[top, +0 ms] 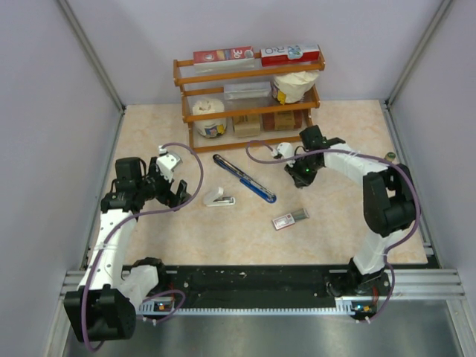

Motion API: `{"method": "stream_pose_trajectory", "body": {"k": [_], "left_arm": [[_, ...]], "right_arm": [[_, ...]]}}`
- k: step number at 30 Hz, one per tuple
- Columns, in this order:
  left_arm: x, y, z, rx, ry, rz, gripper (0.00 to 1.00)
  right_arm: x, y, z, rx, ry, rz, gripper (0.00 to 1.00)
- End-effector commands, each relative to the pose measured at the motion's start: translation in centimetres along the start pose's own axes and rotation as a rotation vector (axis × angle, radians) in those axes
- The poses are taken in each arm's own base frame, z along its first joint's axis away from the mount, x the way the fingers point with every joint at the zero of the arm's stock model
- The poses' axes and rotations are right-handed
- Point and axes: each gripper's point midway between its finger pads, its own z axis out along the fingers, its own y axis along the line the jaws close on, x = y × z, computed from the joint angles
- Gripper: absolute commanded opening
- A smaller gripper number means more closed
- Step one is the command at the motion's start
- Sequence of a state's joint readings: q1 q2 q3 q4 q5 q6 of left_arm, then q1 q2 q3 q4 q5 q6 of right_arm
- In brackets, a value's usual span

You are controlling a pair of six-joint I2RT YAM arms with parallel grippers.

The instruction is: Load the staples into the stapler

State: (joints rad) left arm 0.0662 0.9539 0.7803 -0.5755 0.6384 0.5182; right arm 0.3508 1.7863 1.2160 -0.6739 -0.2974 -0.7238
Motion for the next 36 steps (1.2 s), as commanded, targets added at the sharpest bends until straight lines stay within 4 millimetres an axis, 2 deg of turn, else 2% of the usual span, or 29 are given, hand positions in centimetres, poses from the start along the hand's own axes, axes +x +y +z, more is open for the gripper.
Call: {"method": "stream_pose_trajectory", "body": {"k": [1,5,11,19,22,29,36], "left_arm": [[-0.6,0.3,0.1,-0.004,-0.031,0.023,0.99],[-0.5,0.4,0.1,-0.003,-0.028,0.021,0.99],[-0.5,0.4,0.1,-0.009,-0.028,0.028,0.99],[-0.3,0.5,0.3,-0.005,-0.021,0.022,0.99],[-0.3,0.5,0.3,-0.001,-0.021,0.021,0.99],[-0.3,0.4,0.2,-0.005,-0.026,0.024,0.99],[-0.3,0.4,0.3,-0.004,-0.024,0.022,0.99]], "right_arm": [[-6.4,0.5,-3.8,0.020,-0.191,0.043,0.07],[-9.4,1.6,-4.1,0.037,-0.220,0.121,0.08],[-12.9,3.5,-2.7,0.000,-0.268,0.209,0.08],[-15.2,5.4,-1.1,0.043,-0.330,0.237,0.07],[-15.5,6.2,-0.5,0.062,-0.336,0.229,0.07],[-14.7,5.2,1.1,0.135,-0.309,0.249,0.07],[-13.9,5.2,1.4,0.148,-0.295,0.253,0.07]]}}
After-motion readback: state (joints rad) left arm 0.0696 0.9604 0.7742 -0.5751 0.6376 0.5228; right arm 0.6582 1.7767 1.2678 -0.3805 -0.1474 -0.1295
